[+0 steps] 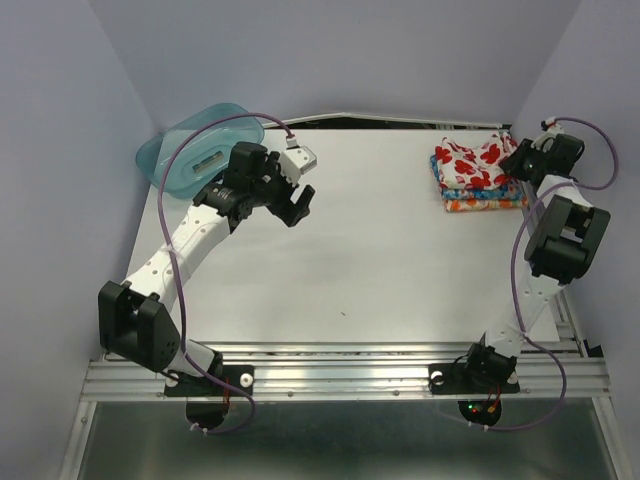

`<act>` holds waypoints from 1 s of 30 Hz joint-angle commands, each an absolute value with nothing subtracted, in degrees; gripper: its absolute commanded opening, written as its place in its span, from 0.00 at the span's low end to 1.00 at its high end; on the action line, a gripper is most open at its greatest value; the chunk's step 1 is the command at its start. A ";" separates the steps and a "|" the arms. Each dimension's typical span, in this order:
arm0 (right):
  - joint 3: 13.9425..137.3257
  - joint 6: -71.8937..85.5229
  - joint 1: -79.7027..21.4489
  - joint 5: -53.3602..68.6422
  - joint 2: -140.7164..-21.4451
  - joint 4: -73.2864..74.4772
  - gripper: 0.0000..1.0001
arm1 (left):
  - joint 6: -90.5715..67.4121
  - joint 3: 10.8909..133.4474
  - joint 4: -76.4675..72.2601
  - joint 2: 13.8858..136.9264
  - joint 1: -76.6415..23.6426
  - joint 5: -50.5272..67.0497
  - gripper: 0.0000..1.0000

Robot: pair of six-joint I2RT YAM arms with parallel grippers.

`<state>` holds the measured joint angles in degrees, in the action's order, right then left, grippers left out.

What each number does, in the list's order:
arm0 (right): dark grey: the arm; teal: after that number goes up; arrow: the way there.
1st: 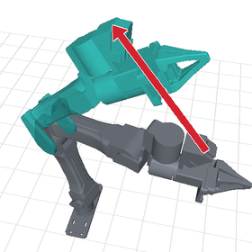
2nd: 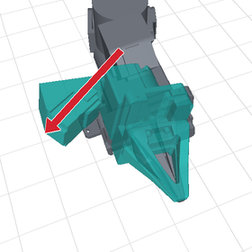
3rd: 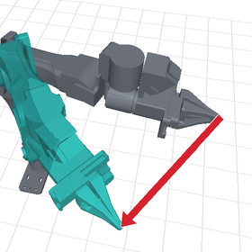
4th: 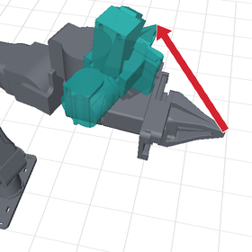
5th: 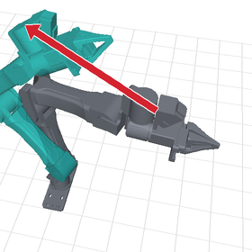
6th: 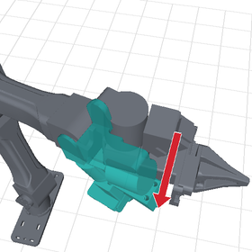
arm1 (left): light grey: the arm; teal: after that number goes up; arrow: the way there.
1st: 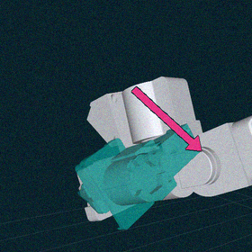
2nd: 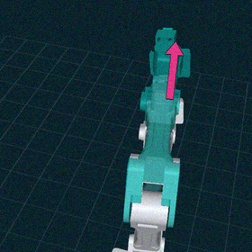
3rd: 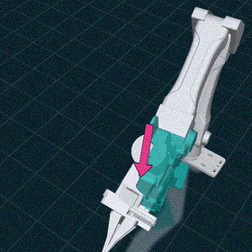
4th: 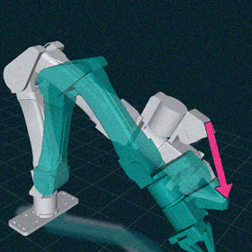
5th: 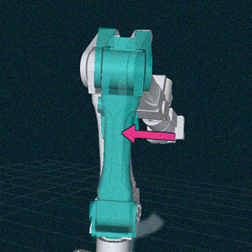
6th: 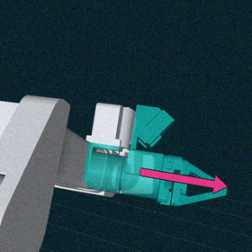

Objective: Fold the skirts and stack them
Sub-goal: Neatly place the folded skirt to the corner

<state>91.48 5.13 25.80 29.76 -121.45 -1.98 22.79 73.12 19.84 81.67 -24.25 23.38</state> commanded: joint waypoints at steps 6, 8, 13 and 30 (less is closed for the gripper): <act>97.82 1.50 26.37 20.66 -121.73 -1.76 0.62 | 21.27 74.00 20.13 80.25 -23.47 24.69 0.92; 98.87 -1.21 26.37 17.86 -121.73 -0.36 0.74 | 20.57 73.83 20.21 80.33 -22.94 25.13 0.93; 99.84 -5.97 26.37 14.68 -119.10 3.33 0.94 | 19.69 73.48 20.48 80.07 -21.45 25.49 0.95; 94.45 -14.60 22.33 35.59 -99.16 40.95 1.00 | 12.22 65.49 13.45 79.98 -16.88 19.33 0.98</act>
